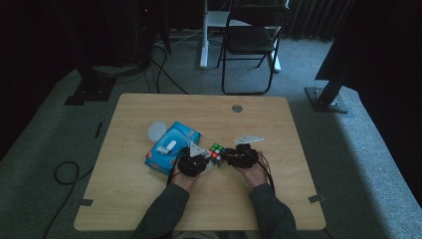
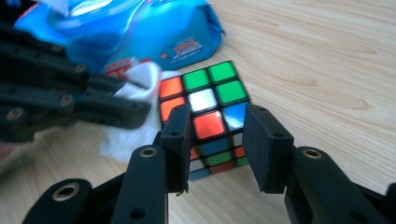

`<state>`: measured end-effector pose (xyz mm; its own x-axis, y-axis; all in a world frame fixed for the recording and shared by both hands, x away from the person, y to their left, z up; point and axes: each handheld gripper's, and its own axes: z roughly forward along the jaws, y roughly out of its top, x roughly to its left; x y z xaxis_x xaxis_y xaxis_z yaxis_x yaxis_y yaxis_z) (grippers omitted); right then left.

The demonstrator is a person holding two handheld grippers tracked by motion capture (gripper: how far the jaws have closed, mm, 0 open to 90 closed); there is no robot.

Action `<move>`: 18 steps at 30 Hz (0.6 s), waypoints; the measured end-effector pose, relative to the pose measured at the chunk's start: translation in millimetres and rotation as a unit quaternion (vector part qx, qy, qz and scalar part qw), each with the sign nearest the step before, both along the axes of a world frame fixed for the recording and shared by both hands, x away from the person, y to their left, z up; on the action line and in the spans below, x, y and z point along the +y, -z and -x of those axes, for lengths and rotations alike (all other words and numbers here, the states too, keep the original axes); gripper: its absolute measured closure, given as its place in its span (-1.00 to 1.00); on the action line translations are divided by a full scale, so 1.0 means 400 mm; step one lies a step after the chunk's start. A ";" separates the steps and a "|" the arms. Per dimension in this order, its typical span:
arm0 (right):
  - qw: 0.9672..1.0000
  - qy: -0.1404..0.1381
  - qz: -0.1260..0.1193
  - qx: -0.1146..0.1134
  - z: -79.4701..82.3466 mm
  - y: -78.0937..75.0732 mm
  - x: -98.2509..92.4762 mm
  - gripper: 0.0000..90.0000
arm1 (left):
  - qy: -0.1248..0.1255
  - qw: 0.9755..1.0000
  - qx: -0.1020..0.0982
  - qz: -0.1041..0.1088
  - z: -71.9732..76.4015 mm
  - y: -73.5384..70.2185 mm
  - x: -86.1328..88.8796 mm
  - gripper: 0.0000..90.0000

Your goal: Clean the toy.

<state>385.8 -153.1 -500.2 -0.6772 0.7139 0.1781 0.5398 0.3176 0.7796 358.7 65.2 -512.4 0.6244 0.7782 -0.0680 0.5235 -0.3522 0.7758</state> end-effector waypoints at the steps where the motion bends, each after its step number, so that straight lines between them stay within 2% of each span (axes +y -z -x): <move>1: 1.000 0.003 0.005 -0.006 0.002 -0.001 0.003 0.37 | 0.000 1.000 0.000 0.000 -0.001 0.000 0.001 0.82; 2: 1.000 0.019 -0.001 -0.016 -0.003 -0.004 0.006 0.23 | 0.000 1.000 0.000 -0.001 -0.001 -0.001 0.001 0.82; 3: 0.999 0.028 -0.002 -0.017 -0.007 -0.004 0.006 0.16 | -0.001 1.000 0.000 0.000 -0.001 -0.001 0.002 0.82; 6: 0.999 0.038 0.000 -0.009 -0.023 0.000 0.009 0.11 | 0.001 1.000 0.001 0.000 -0.003 -0.001 0.002 0.81; 10: 1.000 0.021 0.002 0.007 -0.037 0.002 0.021 0.16 | 0.002 1.000 0.002 0.001 -0.005 0.001 0.004 0.82; 12: 1.000 0.016 0.008 0.006 -0.034 0.000 0.029 0.17 | -0.001 1.000 0.003 0.002 -0.006 0.001 0.006 0.82; 14: 1.000 0.012 0.008 0.017 -0.025 -0.002 0.032 0.19 | -0.002 1.000 0.002 -0.001 -0.007 0.001 0.010 0.81; 18: 1.000 0.010 0.019 0.016 -0.004 -0.005 0.039 0.18 | -0.001 1.000 0.003 0.000 -0.006 0.002 0.011 0.81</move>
